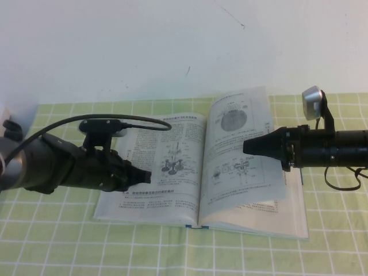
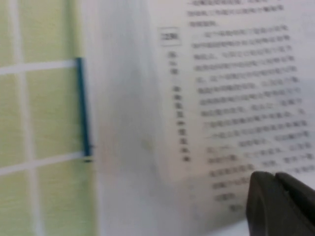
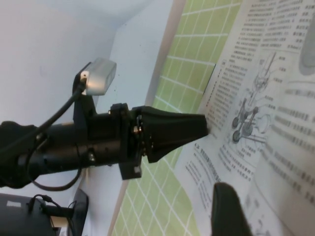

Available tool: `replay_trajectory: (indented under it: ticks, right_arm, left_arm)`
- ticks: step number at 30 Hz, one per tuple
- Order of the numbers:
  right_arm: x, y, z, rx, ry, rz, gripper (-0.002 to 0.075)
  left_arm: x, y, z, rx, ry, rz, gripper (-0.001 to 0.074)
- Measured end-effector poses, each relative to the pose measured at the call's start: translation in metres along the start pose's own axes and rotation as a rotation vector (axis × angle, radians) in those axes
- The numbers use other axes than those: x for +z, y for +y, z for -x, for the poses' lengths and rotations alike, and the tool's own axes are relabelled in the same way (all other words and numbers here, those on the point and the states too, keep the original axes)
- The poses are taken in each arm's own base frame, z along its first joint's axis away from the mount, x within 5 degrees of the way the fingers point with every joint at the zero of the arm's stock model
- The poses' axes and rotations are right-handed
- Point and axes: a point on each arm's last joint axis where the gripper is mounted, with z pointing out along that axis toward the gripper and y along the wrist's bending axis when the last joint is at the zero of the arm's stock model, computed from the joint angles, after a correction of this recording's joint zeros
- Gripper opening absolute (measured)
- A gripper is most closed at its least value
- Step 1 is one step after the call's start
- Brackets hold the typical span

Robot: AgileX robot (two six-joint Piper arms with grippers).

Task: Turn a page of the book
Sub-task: Open the closed book

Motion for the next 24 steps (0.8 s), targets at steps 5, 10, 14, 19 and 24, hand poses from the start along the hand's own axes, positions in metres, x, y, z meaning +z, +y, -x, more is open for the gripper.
replay_trajectory:
  ticks: [5, 10, 14, 19, 24]
  right_arm:
    - [0.000, 0.000, 0.000, 0.009, 0.004, -0.001, 0.0359]
    - [0.000, 0.000, -0.002, 0.075, 0.022, -0.006, 0.0359]
    - [0.000, 0.000, -0.001, 0.098, 0.011, -0.003, 0.0359]
    - [0.000, 0.000, 0.002, 0.114, -0.020, 0.006, 0.0359]
    - [0.000, 0.000, 0.002, 0.115, -0.022, 0.006, 0.0359]
  left_arm:
    - [-0.004, -0.014, 0.000, 0.040, 0.034, -0.095, -0.0004]
    - [-0.037, -0.053, 0.012, 0.215, -0.064, -0.173, -0.0004]
    - [-0.067, -0.089, 0.015, 0.332, -0.142, -0.246, -0.0004]
    - [-0.083, -0.133, 0.003, 0.452, -0.175, -0.316, -0.0004]
    - [-0.084, -0.161, -0.010, 0.563, -0.211, -0.305, -0.0004]
